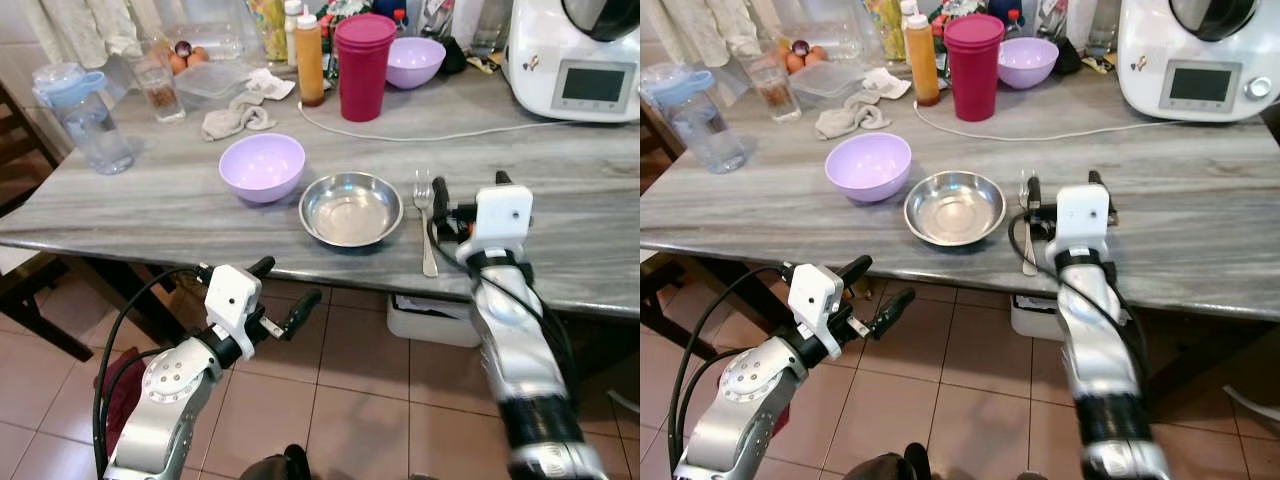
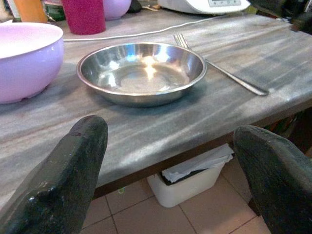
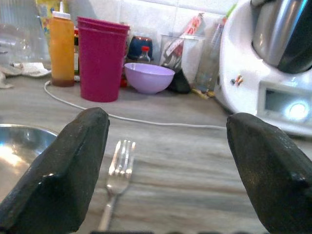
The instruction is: Setting the table
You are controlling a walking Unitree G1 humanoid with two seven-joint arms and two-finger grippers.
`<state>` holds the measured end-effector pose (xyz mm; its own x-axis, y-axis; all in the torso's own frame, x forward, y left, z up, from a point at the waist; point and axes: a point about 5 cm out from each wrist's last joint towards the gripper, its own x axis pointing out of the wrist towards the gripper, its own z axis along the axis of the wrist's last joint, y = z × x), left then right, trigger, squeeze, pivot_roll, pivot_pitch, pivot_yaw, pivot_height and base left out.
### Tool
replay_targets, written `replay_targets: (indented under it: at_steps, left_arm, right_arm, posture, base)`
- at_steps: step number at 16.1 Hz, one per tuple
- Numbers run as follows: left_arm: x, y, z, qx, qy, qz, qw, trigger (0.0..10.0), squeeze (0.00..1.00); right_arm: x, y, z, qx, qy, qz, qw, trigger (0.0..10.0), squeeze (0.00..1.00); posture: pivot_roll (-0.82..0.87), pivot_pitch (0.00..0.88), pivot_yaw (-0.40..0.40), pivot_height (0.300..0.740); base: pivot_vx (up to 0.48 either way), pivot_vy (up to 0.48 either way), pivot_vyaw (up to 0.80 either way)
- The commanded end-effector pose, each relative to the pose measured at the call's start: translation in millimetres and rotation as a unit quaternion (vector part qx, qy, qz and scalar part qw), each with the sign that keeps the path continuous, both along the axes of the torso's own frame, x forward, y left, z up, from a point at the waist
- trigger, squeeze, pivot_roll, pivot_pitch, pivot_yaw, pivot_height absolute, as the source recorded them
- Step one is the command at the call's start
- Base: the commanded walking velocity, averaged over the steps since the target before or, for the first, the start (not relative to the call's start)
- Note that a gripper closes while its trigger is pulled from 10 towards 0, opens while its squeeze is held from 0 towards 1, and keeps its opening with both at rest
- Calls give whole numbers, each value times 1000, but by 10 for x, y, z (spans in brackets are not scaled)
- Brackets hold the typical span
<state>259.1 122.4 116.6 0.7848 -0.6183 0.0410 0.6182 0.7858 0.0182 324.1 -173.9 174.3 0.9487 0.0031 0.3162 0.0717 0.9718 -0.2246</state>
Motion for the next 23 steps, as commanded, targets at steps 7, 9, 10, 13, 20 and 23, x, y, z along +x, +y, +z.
replay_targets:
  at_steps: [7, 9, 10, 13, 20, 23]
  left_arm:
    - [55, 117, 60, -18, -8, 42, 999, 10000, 0]
    - [91, 147, 70, -13, -13, 56, 998, 10000, 0]
    - [105, 156, 74, -10, -15, 64, 998, 10000, 0]
    - [249, 321, 84, 28, -29, 194, 980, 10000, 0]
    - [156, 728, -30, 70, -31, 348, 934, 10000, 0]
    - [-36, 902, -200, 107, -20, 368, 923, 10000, 0]
  right_arm:
    - [-440, -107, -23, 5, 18, -17, 1000, 10000, 1000]
    - [-464, -144, -72, 18, 38, -47, 998, 10000, 1000]
    - [-461, -146, -62, 19, 38, -49, 998, 10000, 1000]
    - [-456, -169, -61, 41, 59, -64, 995, 10000, 0]
    - [-419, -48, -130, 33, 59, -51, 996, 10000, 0]
    - [-506, -24, -274, 81, 97, -1, 992, 10000, 0]
  posture:
    - [-152, 133, 103, 740]
    - [-155, 132, 112, 740]
    - [-155, 133, 114, 740]
    - [-157, 134, 119, 740]
    - [-147, 126, 101, 740]
    - [-133, 123, 84, 740]
  base:
    - [0, 0, 0]
    - [0, 0, 0]
    - [0, 0, 0]
    - [0, 0, 0]
    - [0, 0, 0]
    - [0, 0, 0]
